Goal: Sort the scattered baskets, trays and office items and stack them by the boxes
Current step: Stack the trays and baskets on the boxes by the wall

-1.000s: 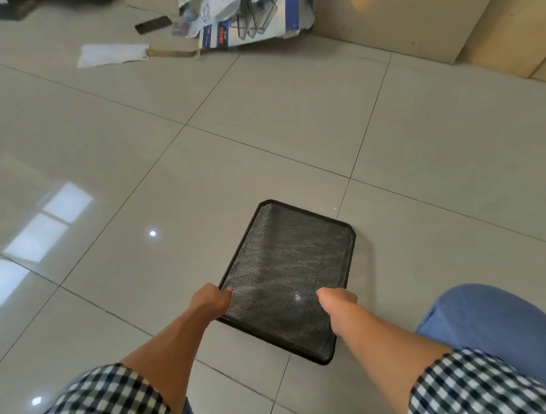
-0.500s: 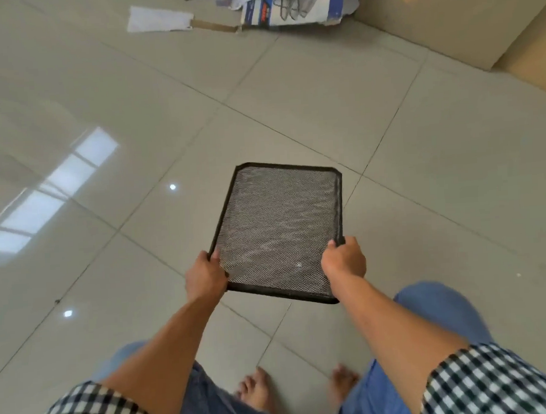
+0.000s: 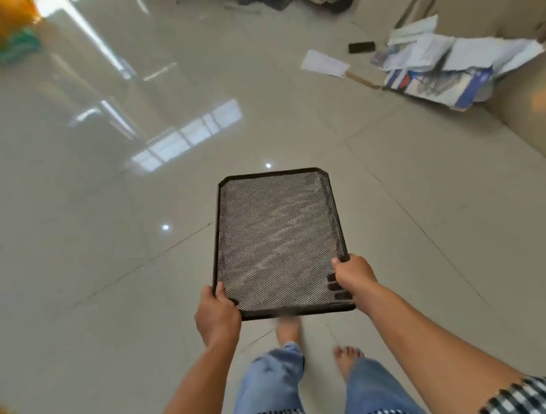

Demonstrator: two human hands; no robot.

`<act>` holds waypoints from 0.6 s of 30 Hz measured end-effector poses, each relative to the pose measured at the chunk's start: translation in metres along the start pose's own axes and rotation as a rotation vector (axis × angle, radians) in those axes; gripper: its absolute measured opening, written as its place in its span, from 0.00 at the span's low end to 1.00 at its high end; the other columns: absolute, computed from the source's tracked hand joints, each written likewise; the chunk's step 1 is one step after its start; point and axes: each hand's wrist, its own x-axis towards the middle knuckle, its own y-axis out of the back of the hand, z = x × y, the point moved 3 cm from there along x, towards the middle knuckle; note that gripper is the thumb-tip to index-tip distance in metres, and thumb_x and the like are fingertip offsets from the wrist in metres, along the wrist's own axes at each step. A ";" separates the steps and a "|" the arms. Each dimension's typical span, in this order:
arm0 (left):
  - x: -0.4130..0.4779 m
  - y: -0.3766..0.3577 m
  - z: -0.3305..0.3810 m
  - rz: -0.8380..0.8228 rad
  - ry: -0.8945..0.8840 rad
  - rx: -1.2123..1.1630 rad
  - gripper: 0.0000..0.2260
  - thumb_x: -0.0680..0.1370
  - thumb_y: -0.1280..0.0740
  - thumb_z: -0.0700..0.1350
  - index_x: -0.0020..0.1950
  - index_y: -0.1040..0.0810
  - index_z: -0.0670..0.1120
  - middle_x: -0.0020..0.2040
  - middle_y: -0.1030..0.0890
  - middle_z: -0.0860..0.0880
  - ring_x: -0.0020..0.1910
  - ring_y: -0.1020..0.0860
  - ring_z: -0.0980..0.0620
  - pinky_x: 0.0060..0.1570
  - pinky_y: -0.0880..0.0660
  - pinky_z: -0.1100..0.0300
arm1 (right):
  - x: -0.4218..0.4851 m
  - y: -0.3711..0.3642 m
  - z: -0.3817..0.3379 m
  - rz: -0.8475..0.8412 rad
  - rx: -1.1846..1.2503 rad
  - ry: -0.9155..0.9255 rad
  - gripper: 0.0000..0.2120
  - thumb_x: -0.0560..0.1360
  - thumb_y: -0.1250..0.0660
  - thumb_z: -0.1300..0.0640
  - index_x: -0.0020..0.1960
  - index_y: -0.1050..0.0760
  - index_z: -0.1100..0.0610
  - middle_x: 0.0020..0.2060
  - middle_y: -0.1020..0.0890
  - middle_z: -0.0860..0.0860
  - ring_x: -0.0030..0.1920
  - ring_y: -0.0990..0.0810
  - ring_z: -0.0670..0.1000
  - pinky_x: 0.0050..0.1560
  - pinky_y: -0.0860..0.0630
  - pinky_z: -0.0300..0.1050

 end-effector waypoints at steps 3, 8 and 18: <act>-0.034 0.040 -0.014 0.126 0.108 -0.061 0.15 0.85 0.44 0.51 0.44 0.29 0.43 0.35 0.26 0.49 0.37 0.29 0.44 0.40 0.35 0.53 | -0.040 -0.010 -0.006 -0.060 -0.035 0.064 0.12 0.83 0.39 0.51 0.59 0.23 0.58 0.51 0.17 0.57 0.48 0.16 0.59 0.42 0.15 0.57; -0.078 0.086 -0.043 0.274 0.257 -0.138 0.16 0.85 0.44 0.52 0.47 0.27 0.41 0.40 0.24 0.44 0.44 0.26 0.39 0.44 0.31 0.51 | -0.089 -0.023 -0.029 -0.072 -0.188 0.250 0.14 0.83 0.38 0.48 0.53 0.21 0.58 0.43 0.16 0.55 0.41 0.16 0.55 0.29 0.17 0.49; -0.152 0.184 -0.131 0.608 0.511 -0.320 0.17 0.85 0.43 0.53 0.44 0.29 0.42 0.38 0.25 0.47 0.42 0.27 0.41 0.42 0.32 0.51 | -0.191 -0.126 -0.051 -0.248 -0.424 0.576 0.13 0.82 0.35 0.48 0.46 0.20 0.57 0.36 0.15 0.53 0.37 0.16 0.54 0.37 0.15 0.55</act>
